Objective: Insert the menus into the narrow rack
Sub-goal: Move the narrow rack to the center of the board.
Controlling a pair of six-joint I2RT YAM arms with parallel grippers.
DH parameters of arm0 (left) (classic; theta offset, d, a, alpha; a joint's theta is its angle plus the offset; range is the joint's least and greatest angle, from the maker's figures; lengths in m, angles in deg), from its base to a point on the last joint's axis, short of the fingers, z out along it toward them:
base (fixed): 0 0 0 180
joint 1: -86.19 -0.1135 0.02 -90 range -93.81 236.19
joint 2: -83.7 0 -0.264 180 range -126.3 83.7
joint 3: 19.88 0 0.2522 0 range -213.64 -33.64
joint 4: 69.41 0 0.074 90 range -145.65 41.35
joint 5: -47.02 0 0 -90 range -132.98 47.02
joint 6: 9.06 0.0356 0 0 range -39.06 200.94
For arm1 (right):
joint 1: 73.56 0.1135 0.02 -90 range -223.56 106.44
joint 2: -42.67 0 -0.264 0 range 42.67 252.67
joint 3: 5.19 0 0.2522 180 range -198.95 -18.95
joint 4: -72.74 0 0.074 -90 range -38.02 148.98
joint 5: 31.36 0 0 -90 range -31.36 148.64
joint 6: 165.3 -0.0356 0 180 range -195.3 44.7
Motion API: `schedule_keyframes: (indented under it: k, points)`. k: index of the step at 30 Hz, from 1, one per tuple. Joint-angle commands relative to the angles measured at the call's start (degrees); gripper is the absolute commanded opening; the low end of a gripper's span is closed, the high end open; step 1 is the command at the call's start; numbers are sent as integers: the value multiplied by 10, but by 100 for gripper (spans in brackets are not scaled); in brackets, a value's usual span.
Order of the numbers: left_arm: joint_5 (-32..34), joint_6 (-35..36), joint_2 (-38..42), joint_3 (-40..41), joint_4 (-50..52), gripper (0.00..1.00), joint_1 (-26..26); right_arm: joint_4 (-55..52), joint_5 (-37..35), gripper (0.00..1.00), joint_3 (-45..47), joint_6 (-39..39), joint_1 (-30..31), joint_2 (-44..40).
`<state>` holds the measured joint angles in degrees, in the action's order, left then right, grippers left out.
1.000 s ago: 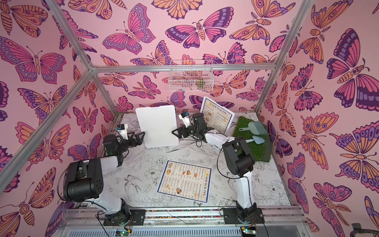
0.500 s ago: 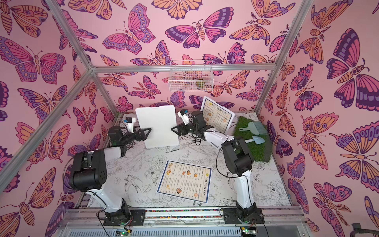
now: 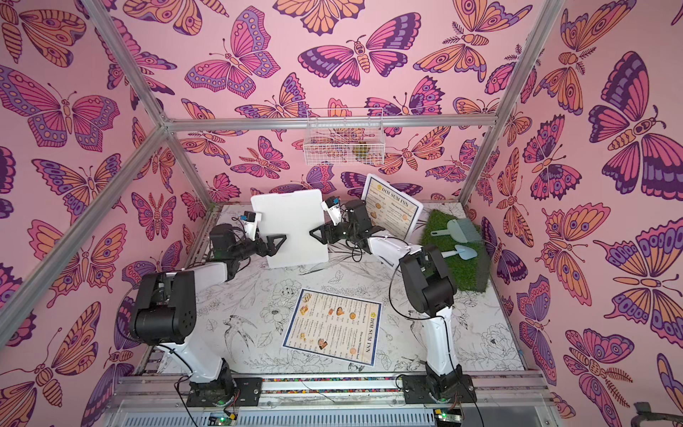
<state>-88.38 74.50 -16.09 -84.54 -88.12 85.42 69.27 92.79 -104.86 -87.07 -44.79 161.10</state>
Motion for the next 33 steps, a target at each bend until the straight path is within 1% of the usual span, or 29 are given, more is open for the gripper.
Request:
schedule_keyframes:
  k: [1,7,13,16,21,26,28,33]
  points:
    - [-18,-5,15,-7,44,98,38,-6,-12,74,39,4,5,-55]
    - [0,-12,26,4,46,98,102,19,-39,74,154,-10,-14,-141]
    - [22,-19,39,18,45,98,170,0,-71,74,263,-1,-35,-238]
    - [37,-19,43,27,46,99,199,-25,-90,74,288,10,-41,-267]
    - [47,-25,46,42,44,99,220,-45,-91,74,308,16,-54,-288]
    - [76,-24,52,53,46,100,221,-50,-104,74,320,16,-56,-303]
    - [90,-26,52,52,53,100,221,-54,-107,77,319,14,-58,-300]
    - [172,-37,65,65,62,100,221,-62,-128,97,319,8,-60,-303]
